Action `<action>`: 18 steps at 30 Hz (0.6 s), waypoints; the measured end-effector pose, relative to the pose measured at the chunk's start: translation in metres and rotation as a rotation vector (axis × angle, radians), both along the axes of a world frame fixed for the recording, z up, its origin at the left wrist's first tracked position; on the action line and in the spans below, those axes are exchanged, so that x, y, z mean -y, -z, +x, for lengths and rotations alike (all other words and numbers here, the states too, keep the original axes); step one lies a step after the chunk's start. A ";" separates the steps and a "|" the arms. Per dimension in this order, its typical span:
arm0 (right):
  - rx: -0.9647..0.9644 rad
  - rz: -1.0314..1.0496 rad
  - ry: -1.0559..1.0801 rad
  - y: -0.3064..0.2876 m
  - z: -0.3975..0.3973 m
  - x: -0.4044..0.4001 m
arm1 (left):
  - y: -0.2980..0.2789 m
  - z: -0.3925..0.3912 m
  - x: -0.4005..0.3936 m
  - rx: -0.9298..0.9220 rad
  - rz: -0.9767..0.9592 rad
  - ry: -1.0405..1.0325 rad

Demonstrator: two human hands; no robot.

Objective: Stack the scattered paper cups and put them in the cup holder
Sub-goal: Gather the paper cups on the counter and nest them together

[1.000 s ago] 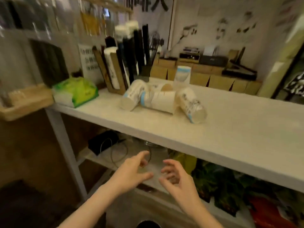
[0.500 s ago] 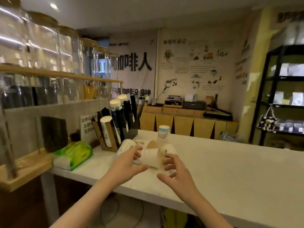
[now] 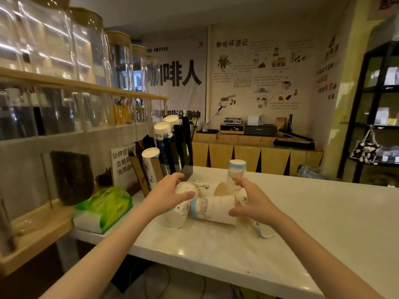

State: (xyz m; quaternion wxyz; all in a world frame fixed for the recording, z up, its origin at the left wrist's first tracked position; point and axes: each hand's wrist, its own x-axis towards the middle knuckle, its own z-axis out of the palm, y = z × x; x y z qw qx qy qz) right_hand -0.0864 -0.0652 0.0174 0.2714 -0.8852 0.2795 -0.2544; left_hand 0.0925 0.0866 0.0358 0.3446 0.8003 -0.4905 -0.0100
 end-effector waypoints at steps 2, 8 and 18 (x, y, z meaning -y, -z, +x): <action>-0.066 0.003 0.018 0.007 0.004 0.010 | 0.011 0.011 0.008 -0.020 0.039 -0.025; -0.267 -0.108 0.003 0.017 0.015 0.029 | 0.045 0.033 0.025 -0.121 0.156 -0.144; -0.362 -0.138 -0.058 0.026 0.031 0.048 | 0.069 0.047 0.033 -0.247 0.221 -0.230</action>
